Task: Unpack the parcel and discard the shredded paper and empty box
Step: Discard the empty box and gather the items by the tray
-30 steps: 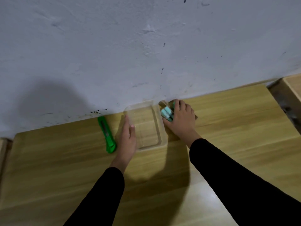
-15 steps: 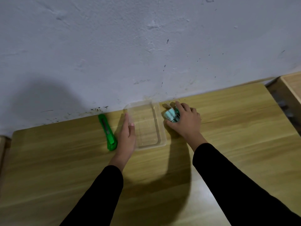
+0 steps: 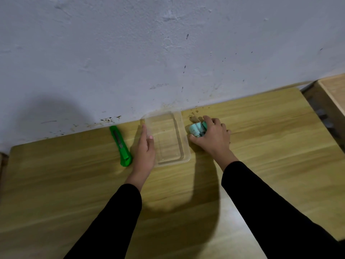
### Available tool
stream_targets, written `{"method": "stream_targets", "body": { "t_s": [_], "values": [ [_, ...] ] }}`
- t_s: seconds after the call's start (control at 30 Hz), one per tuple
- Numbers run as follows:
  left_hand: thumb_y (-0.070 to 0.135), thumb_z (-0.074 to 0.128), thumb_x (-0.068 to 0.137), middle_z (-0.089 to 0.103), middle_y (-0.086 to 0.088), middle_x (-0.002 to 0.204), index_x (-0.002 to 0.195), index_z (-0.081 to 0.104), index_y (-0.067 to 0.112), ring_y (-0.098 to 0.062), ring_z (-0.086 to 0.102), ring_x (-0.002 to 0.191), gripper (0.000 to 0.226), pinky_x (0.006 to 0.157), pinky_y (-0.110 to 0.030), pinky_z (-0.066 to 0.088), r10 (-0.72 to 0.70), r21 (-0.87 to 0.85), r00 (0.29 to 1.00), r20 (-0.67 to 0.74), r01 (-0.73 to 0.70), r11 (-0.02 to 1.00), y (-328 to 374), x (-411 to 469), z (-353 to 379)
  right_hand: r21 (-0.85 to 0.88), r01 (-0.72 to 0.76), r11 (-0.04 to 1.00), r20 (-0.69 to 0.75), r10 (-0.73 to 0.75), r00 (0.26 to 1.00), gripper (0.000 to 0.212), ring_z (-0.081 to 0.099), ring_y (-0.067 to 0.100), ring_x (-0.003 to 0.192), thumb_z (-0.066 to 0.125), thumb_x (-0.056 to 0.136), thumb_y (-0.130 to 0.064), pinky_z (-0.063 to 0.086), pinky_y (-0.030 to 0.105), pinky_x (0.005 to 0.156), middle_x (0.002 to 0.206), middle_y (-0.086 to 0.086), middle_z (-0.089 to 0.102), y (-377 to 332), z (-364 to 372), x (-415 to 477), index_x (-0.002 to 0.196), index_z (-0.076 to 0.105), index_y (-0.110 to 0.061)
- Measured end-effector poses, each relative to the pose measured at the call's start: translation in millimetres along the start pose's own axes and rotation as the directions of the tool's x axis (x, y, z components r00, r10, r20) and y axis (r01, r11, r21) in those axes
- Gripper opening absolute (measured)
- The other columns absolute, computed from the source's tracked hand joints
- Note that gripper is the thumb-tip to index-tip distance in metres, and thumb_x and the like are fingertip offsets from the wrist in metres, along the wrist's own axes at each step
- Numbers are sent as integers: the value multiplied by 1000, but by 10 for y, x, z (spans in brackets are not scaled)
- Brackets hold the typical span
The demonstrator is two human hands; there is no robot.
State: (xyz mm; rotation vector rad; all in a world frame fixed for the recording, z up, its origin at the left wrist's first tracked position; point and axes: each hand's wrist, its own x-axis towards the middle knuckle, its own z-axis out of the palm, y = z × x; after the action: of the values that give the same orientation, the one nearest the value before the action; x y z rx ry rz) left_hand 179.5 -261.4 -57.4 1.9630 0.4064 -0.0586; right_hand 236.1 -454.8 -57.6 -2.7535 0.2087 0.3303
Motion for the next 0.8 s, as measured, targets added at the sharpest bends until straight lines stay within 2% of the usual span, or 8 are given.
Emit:
{"method": "stream_targets", "body": {
  "t_s": [0.07,0.1,0.17,0.27,0.47,0.6,0.7,0.8],
  "values": [
    [18,33,101,39,8,141,149,18,18,14,34,111,50,70,15,21,-5,-1,1000,-6,5,1000,-16,14,5,0,16,1000,6,-16,1000,80,47,35,115,64,66,-58,39,47,94,130,12,47,11,14,-14,133,37,-21],
    [17,34,101,45,12,135,149,18,18,9,37,112,50,71,14,22,-5,-3,1000,-11,5,1000,-20,14,6,5,27,1000,5,-27,1000,80,47,35,114,64,66,-57,40,47,92,129,13,48,13,18,-21,132,38,-20],
    [16,34,101,49,24,111,149,19,17,16,43,93,50,66,11,27,3,6,1000,-23,-3,1000,-24,13,8,15,43,999,3,-43,999,79,48,35,112,64,66,-56,43,46,90,127,13,48,14,21,-29,131,39,-20],
    [16,35,101,30,26,75,149,20,16,19,36,56,49,56,5,31,-2,29,999,-34,3,1000,-22,6,11,37,47,998,5,-47,999,80,49,34,110,66,64,-56,45,48,90,125,12,49,17,8,-34,130,40,-20],
    [16,34,102,43,28,100,149,19,16,27,38,57,50,59,7,30,-3,16,1000,-22,3,1000,1,-3,15,82,43,996,-17,-42,999,80,51,31,110,68,63,-53,45,47,92,125,11,50,37,-4,-59,130,40,-19],
    [15,34,101,28,25,74,149,19,16,16,33,56,49,54,3,32,5,26,999,-45,-4,1000,-7,2,25,191,4,982,-38,4,999,82,53,30,110,69,61,-52,47,50,92,126,10,52,43,4,-96,131,41,-21],
    [16,33,101,45,25,92,149,18,18,16,43,78,50,61,8,31,5,4,999,-42,-5,1000,-20,1,35,265,15,964,-80,7,997,80,54,27,109,72,61,-49,49,46,91,125,9,54,38,-39,-122,130,44,-20],
    [15,34,101,40,25,81,149,19,19,19,40,63,50,57,5,33,8,0,998,-56,-8,1000,17,-11,41,329,83,941,-141,-38,989,77,55,23,106,74,62,-43,50,43,89,122,6,55,-56,-151,-112,129,45,-20]
  ]
}}
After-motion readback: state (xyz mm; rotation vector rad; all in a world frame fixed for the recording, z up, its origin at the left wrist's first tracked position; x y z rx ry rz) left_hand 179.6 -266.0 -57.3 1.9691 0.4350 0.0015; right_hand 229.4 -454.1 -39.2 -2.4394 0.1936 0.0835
